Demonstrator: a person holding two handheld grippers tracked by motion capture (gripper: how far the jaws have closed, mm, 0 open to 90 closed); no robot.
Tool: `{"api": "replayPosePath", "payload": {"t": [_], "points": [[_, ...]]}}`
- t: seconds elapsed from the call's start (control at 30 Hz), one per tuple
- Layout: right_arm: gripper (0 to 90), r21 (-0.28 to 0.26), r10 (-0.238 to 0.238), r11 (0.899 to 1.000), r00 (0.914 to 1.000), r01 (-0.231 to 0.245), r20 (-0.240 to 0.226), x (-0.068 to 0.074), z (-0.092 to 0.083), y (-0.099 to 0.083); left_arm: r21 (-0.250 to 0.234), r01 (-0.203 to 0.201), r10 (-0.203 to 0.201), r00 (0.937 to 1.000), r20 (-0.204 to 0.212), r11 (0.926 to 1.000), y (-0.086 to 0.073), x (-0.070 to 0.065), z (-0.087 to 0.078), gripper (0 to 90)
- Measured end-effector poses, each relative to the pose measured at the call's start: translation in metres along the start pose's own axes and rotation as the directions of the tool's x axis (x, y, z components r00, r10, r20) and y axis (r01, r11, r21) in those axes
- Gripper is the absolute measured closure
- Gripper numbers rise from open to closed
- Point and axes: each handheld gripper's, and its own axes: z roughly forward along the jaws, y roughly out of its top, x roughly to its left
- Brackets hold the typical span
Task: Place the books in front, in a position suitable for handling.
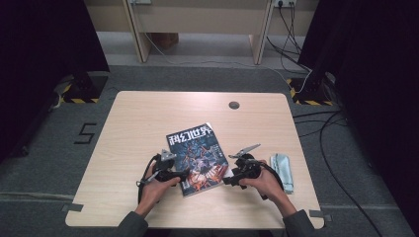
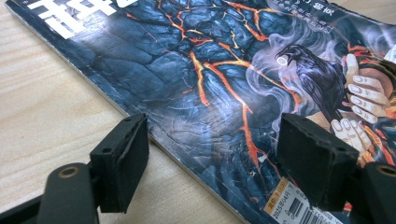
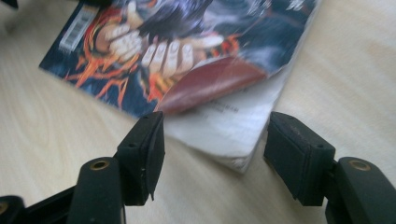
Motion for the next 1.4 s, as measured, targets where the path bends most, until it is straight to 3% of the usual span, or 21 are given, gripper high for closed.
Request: {"api": "replayPosePath", "payload": {"t": [0.07,0.1,0.13,0.17,0.27,0.3,0.4,0.5,0.6,0.63,0.8,0.97,1.07,1.1,1.17,1.2,1.27,1.3,1.33,1.4], "points": [[35.7,-0.008,0.017,1.000,0.9999,-0.017,0.001,-0.001,0.000,0.001,0.001,-0.005,0.005,1.0000,-0.001,1.0000,0.000,0.000,0.000,24.7],[34.3,-0.051,0.059,0.997,0.9982,-0.058,0.013,-0.006,-0.004,0.004,0.001,-0.008,0.008,1.0000,-0.001,1.0000,0.000,-0.001,0.000,24.9],[34.3,-0.051,0.059,0.997,0.9982,-0.058,0.013,-0.006,-0.004,0.004,0.001,-0.008,0.008,1.0000,-0.001,1.0000,0.000,-0.001,0.000,25.1],[33.0,-0.102,0.104,0.989,0.9946,-0.103,0.004,-0.012,-0.006,0.008,0.005,-0.013,0.013,0.9999,-0.001,0.9999,0.000,-0.001,-0.001,25.4],[32.3,-0.111,0.106,0.988,0.9944,-0.105,-0.002,-0.015,-0.005,0.013,0.010,-0.020,0.020,0.9998,-0.001,0.9998,0.000,0.000,-0.001,26.8],[32.3,-0.121,0.118,0.986,0.9926,-0.115,0.025,-0.015,0.000,0.018,0.005,-0.022,0.022,0.9998,-0.001,0.9998,-0.001,-0.001,-0.002,27.4],[32.7,-0.116,0.118,0.987,0.9926,-0.114,0.030,-0.015,0.005,0.021,0.003,-0.032,0.032,0.9995,0.001,0.9995,-0.002,-0.001,-0.003,28.4],[35.5,-0.100,0.107,0.990,0.9932,-0.102,0.045,-0.014,0.014,0.023,0.002,-0.068,0.068,0.9975,0.021,0.9977,-0.003,-0.007,-0.003,31.3],[32.6,-0.082,0.091,0.993,0.9951,-0.087,0.039,-0.011,0.018,0.023,0.003,-0.091,0.091,0.9956,0.021,0.9958,-0.003,-0.012,-0.004,33.6],[35.1,-0.069,0.067,0.996,0.9943,-0.061,0.083,-0.007,0.018,0.022,0.003,-0.107,0.107,0.9940,0.023,0.9942,-0.004,-0.015,-0.005,34.2],[33.4,-0.038,0.024,0.999,0.9934,-0.020,0.112,0.004,0.013,0.012,0.028,-0.134,0.133,0.9897,0.053,0.9905,-0.004,-0.017,-0.009,36.3],[33.2,-0.015,0.014,1.000,0.9953,-0.012,0.096,0.015,0.009,0.002,0.053,-0.120,0.116,0.9907,0.070,0.9914,-0.003,-0.014,-0.010,36.9],[33.3,-0.004,0.003,1.000,0.9984,-0.003,0.056,0.024,0.007,-0.004,0.055,-0.105,0.101,0.9928,0.064,0.9930,-0.002,-0.009,-0.010,35.0],[34.8,-0.005,0.009,1.000,0.9997,-0.009,0.024,0.030,0.007,-0.008,0.056,-0.084,0.081,0.9950,0.059,0.9948,-0.001,-0.005,-0.011,33.6],[35.7,0.000,0.003,1.000,1.0000,-0.003,0.009,0.032,0.007,-0.009,0.055,-0.074,0.071,0.9957,0.060,0.9957,-0.001,-0.003,-0.010,33.1],[38.5,-0.002,0.005,1.000,0.9999,-0.005,-0.012,0.034,0.006,-0.009,0.054,-0.051,0.047,0.9968,0.065,0.9972,-0.002,-0.001,-0.010,33.2],[38.9,-0.021,0.016,1.000,0.9999,-0.016,-0.004,0.032,0.005,-0.008,0.054,-0.044,0.041,0.9971,0.064,0.9975,-0.002,0.000,-0.010,32.7],[37.8,-0.047,0.051,0.998,0.9980,-0.049,0.037,0.027,0.004,-0.006,0.052,-0.044,0.041,0.9972,0.063,0.9977,-0.002,0.000,-0.009,32.4],[37.8,-0.047,0.051,0.998,0.9980,-0.049,0.037,0.027,0.004,-0.006,0.052,-0.044,0.041,0.9972,0.063,0.9977,-0.002,0.000,-0.009,32.6],[38.5,-0.069,0.047,0.997,0.9930,-0.040,0.108,0.019,0.007,-0.002,0.054,-0.050,0.046,0.9968,0.065,0.9973,-0.001,0.000,-0.009,33.1]]}}
